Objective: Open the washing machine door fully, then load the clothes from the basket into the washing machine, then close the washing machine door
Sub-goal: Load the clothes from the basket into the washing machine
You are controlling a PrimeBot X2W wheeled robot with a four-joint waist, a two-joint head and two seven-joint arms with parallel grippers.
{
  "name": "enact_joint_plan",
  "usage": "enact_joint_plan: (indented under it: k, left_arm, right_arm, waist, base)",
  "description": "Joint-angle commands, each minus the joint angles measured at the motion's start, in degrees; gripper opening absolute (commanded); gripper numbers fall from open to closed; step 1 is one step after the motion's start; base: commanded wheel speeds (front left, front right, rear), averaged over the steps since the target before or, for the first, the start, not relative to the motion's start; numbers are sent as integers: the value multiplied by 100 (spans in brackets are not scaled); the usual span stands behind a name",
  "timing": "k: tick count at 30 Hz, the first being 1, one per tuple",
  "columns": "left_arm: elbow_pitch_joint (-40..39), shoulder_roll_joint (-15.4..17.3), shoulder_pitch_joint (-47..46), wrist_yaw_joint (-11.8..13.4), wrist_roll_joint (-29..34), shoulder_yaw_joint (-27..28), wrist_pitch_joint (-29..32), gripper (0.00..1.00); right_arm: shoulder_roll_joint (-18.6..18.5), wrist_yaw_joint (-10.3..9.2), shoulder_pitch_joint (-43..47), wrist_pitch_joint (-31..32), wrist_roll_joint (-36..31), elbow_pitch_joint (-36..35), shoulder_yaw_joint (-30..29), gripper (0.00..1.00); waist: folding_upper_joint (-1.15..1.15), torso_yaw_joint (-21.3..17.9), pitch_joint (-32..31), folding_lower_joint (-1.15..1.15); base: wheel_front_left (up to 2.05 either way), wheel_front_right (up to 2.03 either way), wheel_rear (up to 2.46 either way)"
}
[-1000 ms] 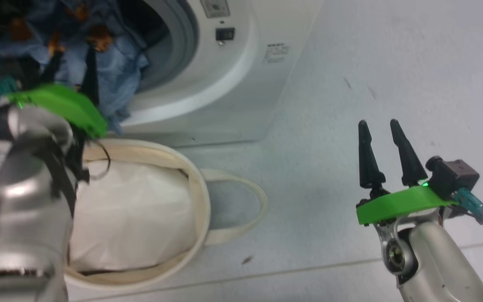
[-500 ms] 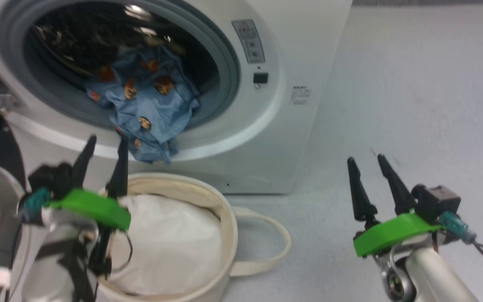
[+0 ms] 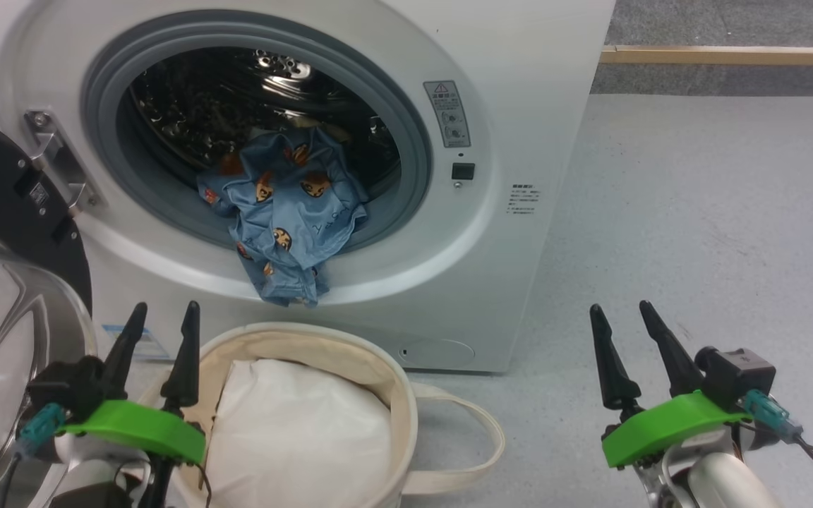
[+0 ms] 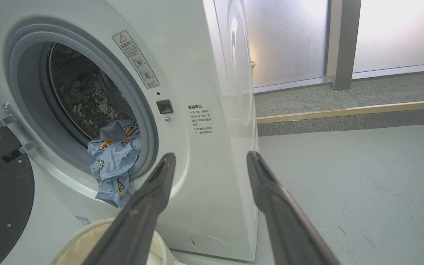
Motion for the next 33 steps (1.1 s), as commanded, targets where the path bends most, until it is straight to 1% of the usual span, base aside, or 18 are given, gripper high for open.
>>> enact_joint_plan:
  k: [1,11,33]
  left_arm:
    - [-251,125,-157,-32,5,249,-67,100]
    - [-317,149,-100,-33,-10,373,-68,100]
    - [-261,83,-85,-33,-42,352,-68,100]
  right_arm:
    - [-27,2,-106,-44,-14,-198,105,100]
    - [-12,2,-173,-44,-59,-208,128,100]
    - [30,2,-165,-44,-42,-193,120,100]
  waist:
    - [0,-13,9,1]
    - [0,-92,17,1]
    - [0,-169,70,1]
  base:
    - [0,0,0]
    - [0,0,0]
    - [0,0,0]
